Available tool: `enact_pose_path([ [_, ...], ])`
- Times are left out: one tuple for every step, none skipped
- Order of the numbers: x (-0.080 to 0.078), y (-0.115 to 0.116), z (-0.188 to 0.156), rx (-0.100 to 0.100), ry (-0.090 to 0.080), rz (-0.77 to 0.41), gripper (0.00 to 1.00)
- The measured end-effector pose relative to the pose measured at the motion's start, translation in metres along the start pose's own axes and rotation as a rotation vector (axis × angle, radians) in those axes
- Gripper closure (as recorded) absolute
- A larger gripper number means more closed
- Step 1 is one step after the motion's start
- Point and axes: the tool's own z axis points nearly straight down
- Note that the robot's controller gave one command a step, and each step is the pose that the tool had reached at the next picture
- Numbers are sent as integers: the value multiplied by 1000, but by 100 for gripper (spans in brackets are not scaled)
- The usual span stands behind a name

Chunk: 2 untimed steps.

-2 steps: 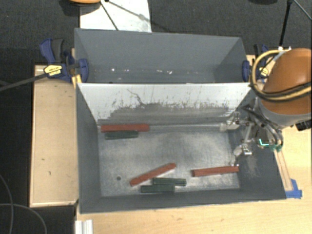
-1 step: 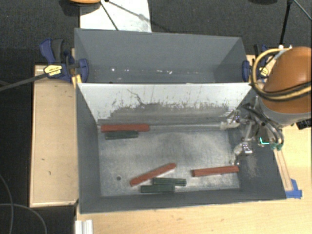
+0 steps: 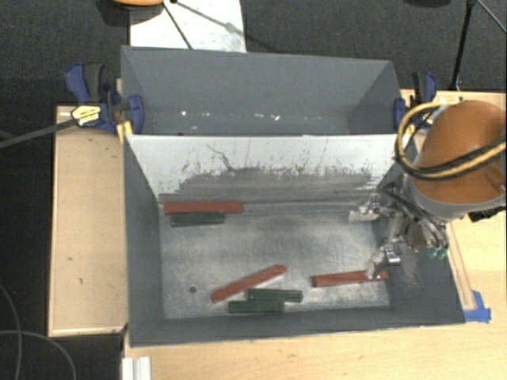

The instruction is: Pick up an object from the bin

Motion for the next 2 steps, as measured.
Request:
enact_pose_path([
  [-5, -12, 69, -1, 4, -23, 0],
  [-16, 29, 112, 0, -8, -12, 100],
])
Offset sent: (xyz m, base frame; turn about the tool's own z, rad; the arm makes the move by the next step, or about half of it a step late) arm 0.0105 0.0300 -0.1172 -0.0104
